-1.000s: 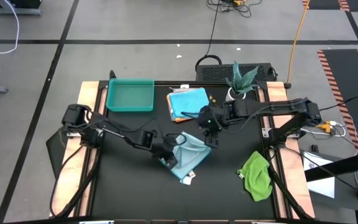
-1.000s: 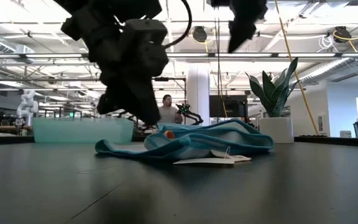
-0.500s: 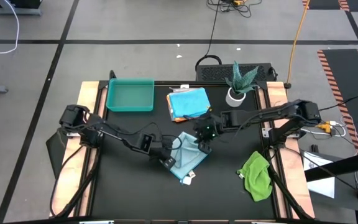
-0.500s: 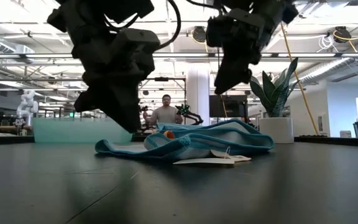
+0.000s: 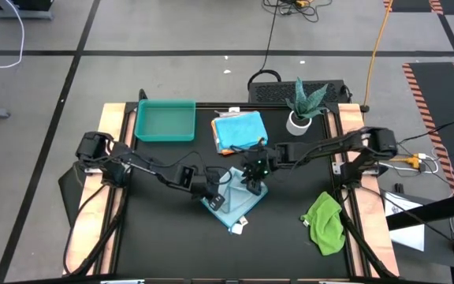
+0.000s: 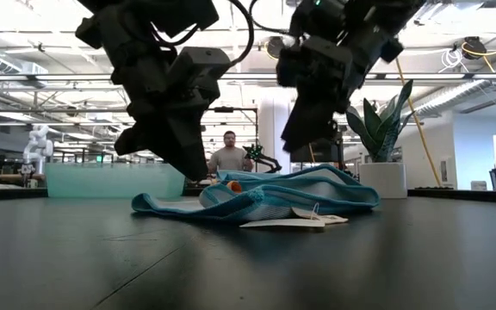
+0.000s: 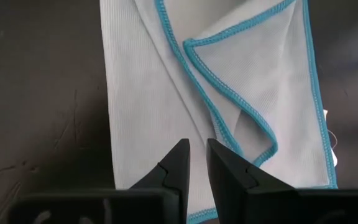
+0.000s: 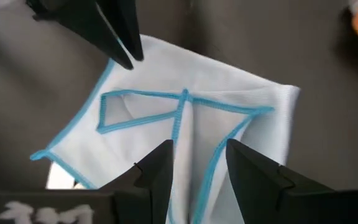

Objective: Fold microfiber towels
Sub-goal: Fold the light blue microfiber towel

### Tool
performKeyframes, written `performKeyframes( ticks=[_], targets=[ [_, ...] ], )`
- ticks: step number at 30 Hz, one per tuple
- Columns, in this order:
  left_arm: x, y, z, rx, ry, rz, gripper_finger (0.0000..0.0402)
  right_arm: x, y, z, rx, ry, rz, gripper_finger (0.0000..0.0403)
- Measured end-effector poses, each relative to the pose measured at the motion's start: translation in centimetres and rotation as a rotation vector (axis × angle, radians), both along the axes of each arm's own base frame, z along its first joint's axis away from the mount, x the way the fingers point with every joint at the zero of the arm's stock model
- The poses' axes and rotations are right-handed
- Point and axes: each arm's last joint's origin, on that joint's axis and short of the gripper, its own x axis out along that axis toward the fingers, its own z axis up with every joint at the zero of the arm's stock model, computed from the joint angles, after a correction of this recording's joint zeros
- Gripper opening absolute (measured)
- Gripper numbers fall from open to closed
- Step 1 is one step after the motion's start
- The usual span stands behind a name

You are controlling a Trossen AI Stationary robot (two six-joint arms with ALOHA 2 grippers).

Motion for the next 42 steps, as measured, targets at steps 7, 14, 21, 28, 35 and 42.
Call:
performKeyframes(
  ticks=[7, 14, 21, 28, 35, 42],
  targets=[
    [0.0, 0.1, 0.0, -0.014, 0.002, -0.005, 0.0056, 0.7, -0.3, -2.6, -0.015, 0.061, 0.030, 0.0139],
    [0.0, 0.1, 0.0, -0.007, 0.001, -0.017, 0.0056, 0.7, -1.3, -2.6, -0.043, 0.061, 0.010, 0.0139],
    [0.0, 0.3, 0.0, -0.004, 0.002, -0.017, 0.0056, 0.8, -1.3, -2.7, -0.037, 0.057, -0.001, 0.0139],
    [0.0, 0.3, 0.0, -0.006, 0.004, -0.017, 0.0056, 1.4, -0.9, -4.0, -0.015, 0.063, -0.004, 0.0139],
    [0.0, 0.3, 0.0, -0.006, 0.004, -0.017, 0.0056, 1.4, -0.9, -4.2, 0.000, 0.072, -0.022, 0.0120],
    [0.0, 0.3, 0.0, -0.006, 0.005, -0.017, 0.0056, 1.4, -0.2, -4.1, 0.090, 0.070, 0.043, 0.0011]
  ],
)
